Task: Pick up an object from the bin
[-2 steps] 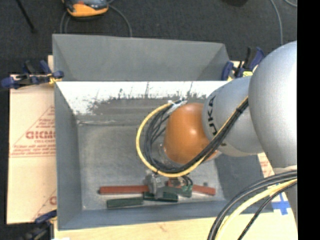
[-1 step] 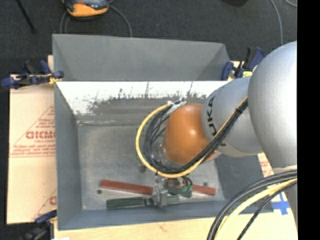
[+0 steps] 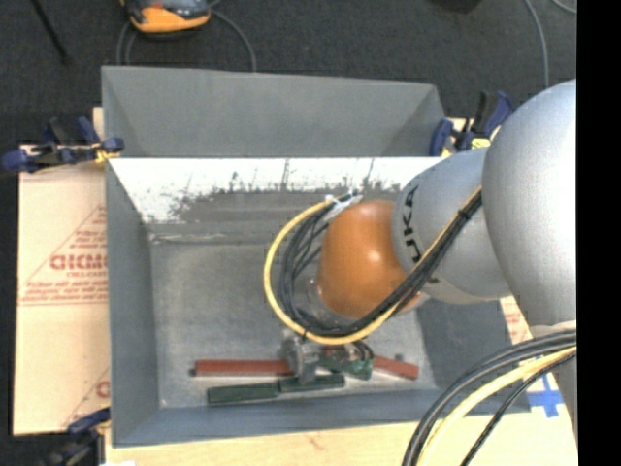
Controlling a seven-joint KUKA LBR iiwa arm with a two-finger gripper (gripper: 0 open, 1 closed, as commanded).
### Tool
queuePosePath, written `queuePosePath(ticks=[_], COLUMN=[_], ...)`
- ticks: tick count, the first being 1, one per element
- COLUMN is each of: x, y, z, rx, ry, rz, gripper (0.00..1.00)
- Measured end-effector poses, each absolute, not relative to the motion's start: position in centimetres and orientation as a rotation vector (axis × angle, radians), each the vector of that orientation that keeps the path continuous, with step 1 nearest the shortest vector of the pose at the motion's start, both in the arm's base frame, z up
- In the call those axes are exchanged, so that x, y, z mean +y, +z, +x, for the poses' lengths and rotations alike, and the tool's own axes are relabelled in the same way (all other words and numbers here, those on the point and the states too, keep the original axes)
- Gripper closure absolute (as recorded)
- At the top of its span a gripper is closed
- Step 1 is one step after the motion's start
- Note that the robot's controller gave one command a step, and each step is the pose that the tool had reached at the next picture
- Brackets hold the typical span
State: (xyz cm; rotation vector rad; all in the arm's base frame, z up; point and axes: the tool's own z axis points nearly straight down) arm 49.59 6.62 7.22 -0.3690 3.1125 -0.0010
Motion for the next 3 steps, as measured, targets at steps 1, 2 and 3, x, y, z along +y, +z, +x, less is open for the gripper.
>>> queuePosePath(ticks=[1, 2, 3], x=[6.6, 7.3, 10.9], y=[7.2, 11.9, 11.8], z=[49.6, 49.1, 47.5], rx=[3.112, 3.115, 3.062], ry=[-0.001, -0.001, 0.001], rz=[-0.370, -0.445, -0.693], gripper=[1.00, 1.00, 0.00])
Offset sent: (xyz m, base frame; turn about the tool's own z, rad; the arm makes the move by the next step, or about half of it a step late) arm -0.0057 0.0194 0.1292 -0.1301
